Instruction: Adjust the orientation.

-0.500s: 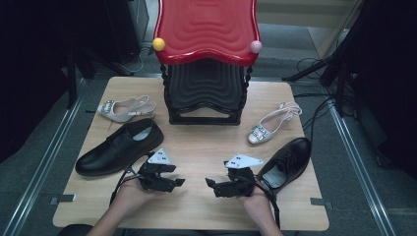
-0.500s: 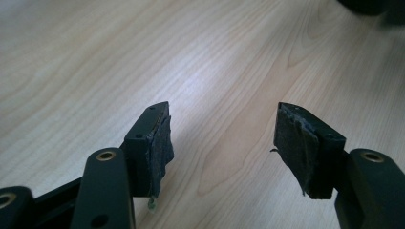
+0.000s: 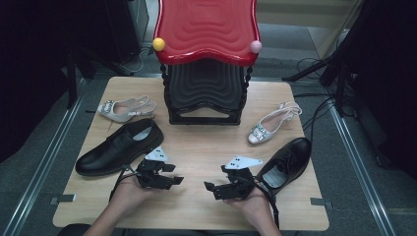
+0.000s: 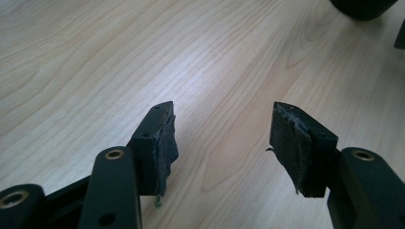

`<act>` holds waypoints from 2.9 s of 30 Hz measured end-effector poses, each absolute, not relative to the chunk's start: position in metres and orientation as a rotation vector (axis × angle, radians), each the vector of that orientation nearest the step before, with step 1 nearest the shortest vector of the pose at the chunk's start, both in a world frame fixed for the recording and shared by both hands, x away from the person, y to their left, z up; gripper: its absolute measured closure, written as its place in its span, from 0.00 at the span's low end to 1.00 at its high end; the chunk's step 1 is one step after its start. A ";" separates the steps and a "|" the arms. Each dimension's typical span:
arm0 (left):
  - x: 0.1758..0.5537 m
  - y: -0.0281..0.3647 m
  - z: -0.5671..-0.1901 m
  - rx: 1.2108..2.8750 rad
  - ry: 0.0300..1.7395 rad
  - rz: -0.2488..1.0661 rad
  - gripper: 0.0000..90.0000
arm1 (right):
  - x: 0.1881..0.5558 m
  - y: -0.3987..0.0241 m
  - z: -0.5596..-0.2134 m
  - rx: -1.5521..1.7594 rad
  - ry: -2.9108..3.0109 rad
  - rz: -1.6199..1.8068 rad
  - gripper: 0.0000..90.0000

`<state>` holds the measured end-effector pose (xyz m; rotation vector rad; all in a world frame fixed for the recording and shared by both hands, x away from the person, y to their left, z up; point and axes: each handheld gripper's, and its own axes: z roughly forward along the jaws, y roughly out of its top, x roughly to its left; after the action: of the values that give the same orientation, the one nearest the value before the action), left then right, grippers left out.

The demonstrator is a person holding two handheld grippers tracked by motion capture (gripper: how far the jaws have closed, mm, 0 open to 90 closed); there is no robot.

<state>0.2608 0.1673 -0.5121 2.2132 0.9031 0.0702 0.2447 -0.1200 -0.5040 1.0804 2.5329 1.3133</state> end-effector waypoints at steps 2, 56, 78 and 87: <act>0.262 0.170 -0.512 2.220 0.913 0.062 0.45 | 0.244 -0.116 -0.505 1.048 2.560 1.273 0.19; 0.321 0.237 -0.442 2.155 1.122 0.198 0.51 | 0.257 -0.110 -0.512 0.898 2.663 1.226 0.49; 0.367 0.229 -0.474 2.151 1.196 0.211 0.68 | 0.250 -0.115 -0.518 0.970 2.682 1.175 0.47; 0.374 0.227 -0.482 2.178 1.205 0.256 0.80 | 0.248 -0.119 -0.520 0.999 2.682 1.162 0.47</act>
<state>0.3741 0.2267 -0.4824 2.1781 1.2045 0.2563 0.2475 -0.1192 -0.5202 0.9986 2.6820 1.1622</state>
